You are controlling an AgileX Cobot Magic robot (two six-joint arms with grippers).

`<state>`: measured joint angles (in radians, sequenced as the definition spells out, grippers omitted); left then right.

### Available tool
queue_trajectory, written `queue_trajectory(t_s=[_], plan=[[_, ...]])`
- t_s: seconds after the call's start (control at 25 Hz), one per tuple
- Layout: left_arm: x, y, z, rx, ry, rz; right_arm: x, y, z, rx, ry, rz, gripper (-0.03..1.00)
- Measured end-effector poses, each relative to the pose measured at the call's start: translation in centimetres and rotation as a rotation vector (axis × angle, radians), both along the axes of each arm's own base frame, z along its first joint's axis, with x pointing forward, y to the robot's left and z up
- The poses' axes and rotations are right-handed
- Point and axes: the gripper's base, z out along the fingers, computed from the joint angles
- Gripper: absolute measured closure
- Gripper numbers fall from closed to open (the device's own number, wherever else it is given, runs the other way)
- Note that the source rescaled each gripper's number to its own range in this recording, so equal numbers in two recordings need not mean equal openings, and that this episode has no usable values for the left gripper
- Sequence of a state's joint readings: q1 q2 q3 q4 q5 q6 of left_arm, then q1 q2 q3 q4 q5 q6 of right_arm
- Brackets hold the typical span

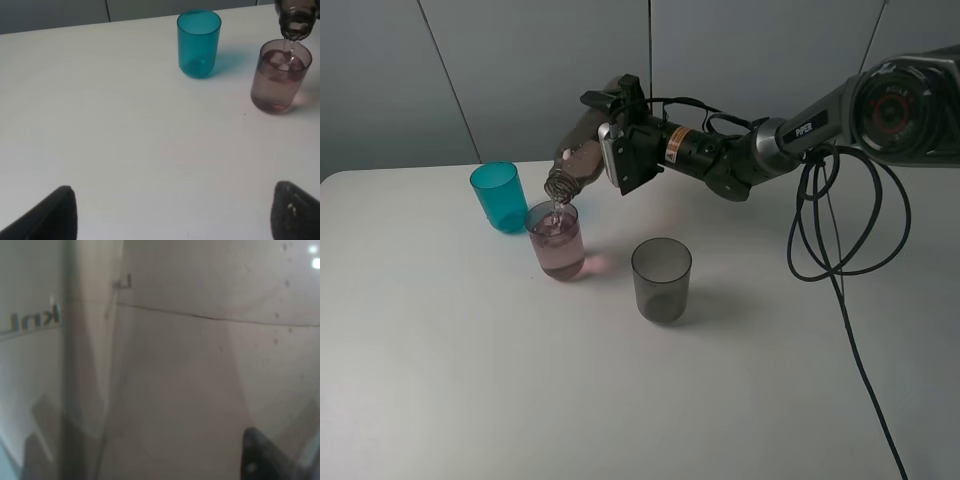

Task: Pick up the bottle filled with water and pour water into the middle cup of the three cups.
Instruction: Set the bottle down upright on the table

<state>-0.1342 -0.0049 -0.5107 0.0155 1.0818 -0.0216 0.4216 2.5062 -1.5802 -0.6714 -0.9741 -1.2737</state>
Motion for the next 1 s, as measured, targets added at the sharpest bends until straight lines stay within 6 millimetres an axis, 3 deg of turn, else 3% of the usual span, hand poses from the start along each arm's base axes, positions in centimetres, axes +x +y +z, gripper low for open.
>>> queue_trajectory(t_s=[1.0], plan=[[0.0, 0.0, 0.0, -0.002, 0.0, 0.001, -0.16, 0.28, 0.0, -0.001, -0.002, 0.006, 0.96]])
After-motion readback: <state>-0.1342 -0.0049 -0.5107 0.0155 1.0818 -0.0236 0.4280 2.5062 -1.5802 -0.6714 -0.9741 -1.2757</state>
